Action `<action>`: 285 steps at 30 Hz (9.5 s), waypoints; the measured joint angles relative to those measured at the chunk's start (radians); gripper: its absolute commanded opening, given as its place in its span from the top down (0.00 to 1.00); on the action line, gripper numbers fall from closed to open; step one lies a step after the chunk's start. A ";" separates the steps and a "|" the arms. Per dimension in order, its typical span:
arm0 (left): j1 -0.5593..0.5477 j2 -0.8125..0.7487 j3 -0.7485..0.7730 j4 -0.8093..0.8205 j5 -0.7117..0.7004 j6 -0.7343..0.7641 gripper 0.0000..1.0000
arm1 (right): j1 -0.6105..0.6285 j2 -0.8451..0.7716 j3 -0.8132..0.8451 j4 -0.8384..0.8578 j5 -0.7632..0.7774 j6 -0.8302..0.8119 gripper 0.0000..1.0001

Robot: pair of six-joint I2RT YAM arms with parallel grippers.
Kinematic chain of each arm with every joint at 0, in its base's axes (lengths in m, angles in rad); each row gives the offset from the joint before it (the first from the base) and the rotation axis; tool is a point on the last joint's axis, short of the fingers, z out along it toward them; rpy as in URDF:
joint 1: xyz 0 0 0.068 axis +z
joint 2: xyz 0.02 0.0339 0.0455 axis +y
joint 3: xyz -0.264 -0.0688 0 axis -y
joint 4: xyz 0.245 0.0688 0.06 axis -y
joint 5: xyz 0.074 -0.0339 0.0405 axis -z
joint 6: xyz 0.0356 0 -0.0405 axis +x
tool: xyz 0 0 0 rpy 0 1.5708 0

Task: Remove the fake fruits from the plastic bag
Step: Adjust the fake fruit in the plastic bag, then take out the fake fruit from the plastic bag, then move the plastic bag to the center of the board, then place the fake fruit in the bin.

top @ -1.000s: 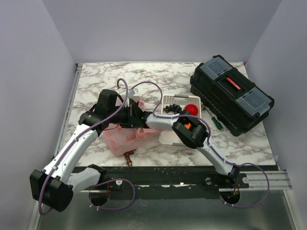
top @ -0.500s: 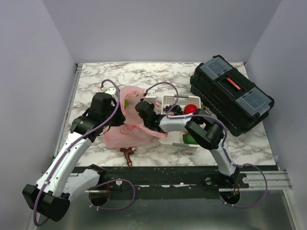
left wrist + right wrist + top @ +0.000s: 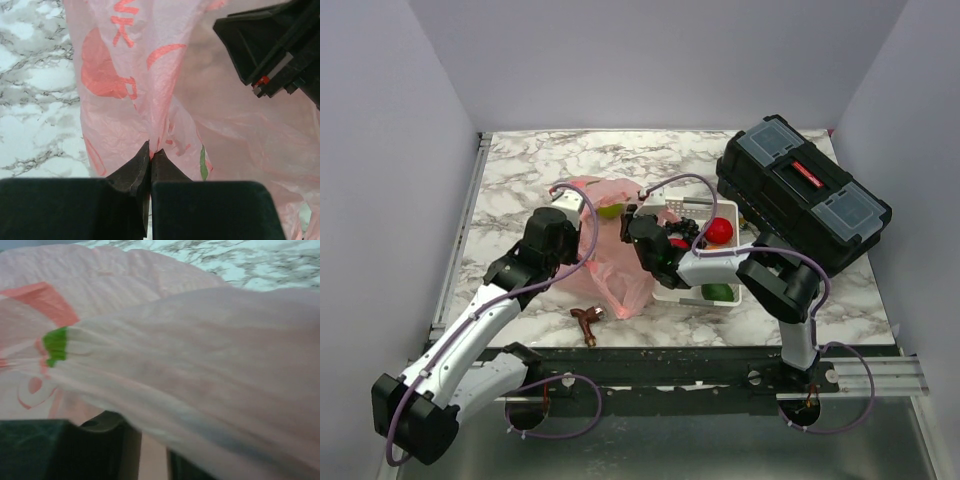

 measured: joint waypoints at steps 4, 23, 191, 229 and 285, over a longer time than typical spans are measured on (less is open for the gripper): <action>-0.055 0.000 -0.038 0.035 -0.040 0.064 1.00 | 0.000 0.000 0.000 0.019 -0.108 0.001 0.43; 0.024 -0.014 0.317 -0.071 0.129 -0.061 0.22 | 0.000 0.015 0.019 -0.001 -0.240 0.178 0.30; 0.245 0.327 0.267 -0.127 -0.033 -0.202 1.00 | -0.103 -0.299 0.003 -0.413 -0.700 0.183 0.96; 0.269 0.275 0.222 -0.080 -0.052 -0.248 1.00 | -0.057 -0.416 -0.102 -0.380 -1.268 0.185 0.99; 0.376 0.082 0.134 -0.105 -0.312 -0.482 0.01 | -0.059 -0.793 -0.357 -0.982 -0.221 0.193 0.88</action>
